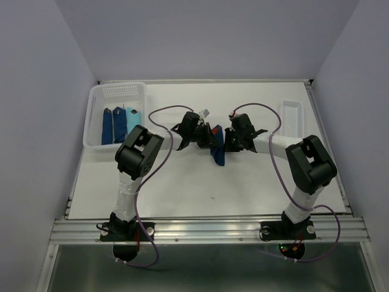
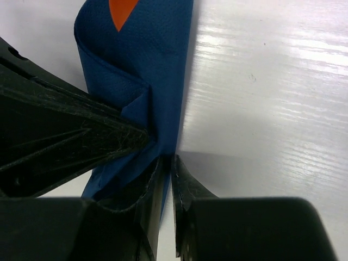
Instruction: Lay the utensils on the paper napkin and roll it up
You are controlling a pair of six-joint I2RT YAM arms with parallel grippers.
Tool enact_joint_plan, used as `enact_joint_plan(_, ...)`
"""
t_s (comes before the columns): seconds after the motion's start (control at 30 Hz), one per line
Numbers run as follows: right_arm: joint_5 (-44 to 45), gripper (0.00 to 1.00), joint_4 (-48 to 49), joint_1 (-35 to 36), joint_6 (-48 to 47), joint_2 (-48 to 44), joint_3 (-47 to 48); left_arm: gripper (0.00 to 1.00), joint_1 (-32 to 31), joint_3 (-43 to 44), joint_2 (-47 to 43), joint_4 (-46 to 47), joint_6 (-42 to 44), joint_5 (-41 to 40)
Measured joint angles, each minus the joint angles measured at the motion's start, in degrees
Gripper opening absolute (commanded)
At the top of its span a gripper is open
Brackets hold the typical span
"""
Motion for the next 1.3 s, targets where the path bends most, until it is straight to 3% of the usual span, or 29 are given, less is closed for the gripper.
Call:
enact_joint_plan(0.8, -2.1, 0.13, 1.0, -0.3, -2.6, 1.9, 1.3, 0.0, -3.4, 0.1, -2.5, -3.7, 3.1, -2.8)
enact_joint_plan(1.3, -2.4, 0.12, 1.4, -0.3, -3.8, 1.9, 1.2, 0.0, -4.1, 1.2, -4.9, -4.1, 1.9, -12.4)
